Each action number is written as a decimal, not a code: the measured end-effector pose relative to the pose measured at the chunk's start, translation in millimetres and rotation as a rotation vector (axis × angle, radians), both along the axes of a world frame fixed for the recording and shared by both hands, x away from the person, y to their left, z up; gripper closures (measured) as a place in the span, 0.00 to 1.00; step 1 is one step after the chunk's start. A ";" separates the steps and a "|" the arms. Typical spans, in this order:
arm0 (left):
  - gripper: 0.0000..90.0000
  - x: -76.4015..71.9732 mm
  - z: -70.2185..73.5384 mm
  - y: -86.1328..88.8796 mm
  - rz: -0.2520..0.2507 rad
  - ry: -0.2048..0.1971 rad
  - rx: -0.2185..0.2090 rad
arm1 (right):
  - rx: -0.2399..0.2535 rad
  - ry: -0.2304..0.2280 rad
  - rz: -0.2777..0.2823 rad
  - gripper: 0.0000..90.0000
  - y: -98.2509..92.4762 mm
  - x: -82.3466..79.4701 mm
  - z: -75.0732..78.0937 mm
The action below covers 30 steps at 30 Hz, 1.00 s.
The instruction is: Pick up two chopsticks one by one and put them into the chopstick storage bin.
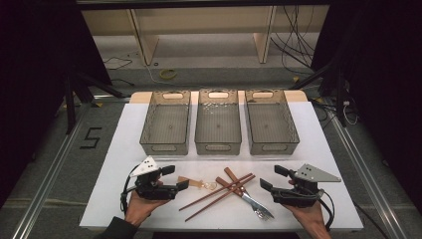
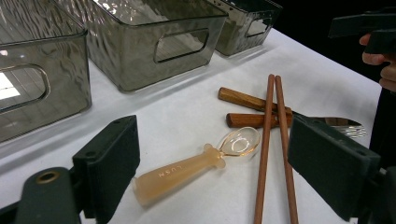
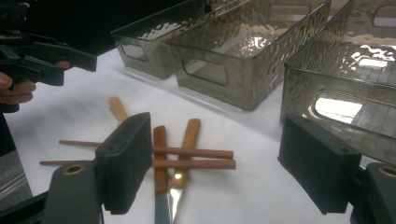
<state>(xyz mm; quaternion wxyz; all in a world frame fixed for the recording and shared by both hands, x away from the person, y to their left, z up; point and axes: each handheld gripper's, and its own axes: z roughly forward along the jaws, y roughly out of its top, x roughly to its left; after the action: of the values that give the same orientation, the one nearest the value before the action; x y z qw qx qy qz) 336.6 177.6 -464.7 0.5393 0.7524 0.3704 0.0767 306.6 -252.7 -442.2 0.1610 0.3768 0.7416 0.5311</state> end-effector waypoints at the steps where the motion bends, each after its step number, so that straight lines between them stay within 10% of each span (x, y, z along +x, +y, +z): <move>1: 0.19 0.1 0.0 0.0 0.000 0.001 0.000 | 0.000 -0.002 0.001 0.29 0.1 0.0 0.1; 17: 0.23 2.3 6.3 -7.6 -0.018 0.033 0.104 | 0.001 -0.004 -0.007 0.30 -2.6 1.2 -0.1; 30: 0.34 2.5 7.9 -36.2 -0.147 0.100 0.275 | -0.006 0.006 -0.007 0.30 -4.8 1.6 -1.4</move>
<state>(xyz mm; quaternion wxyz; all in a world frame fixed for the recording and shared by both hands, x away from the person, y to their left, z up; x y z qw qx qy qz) 339.1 141.5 -456.8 0.4162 0.8470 0.3269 0.0496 308.2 -257.5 -443.6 0.1619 0.3807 0.7423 0.5271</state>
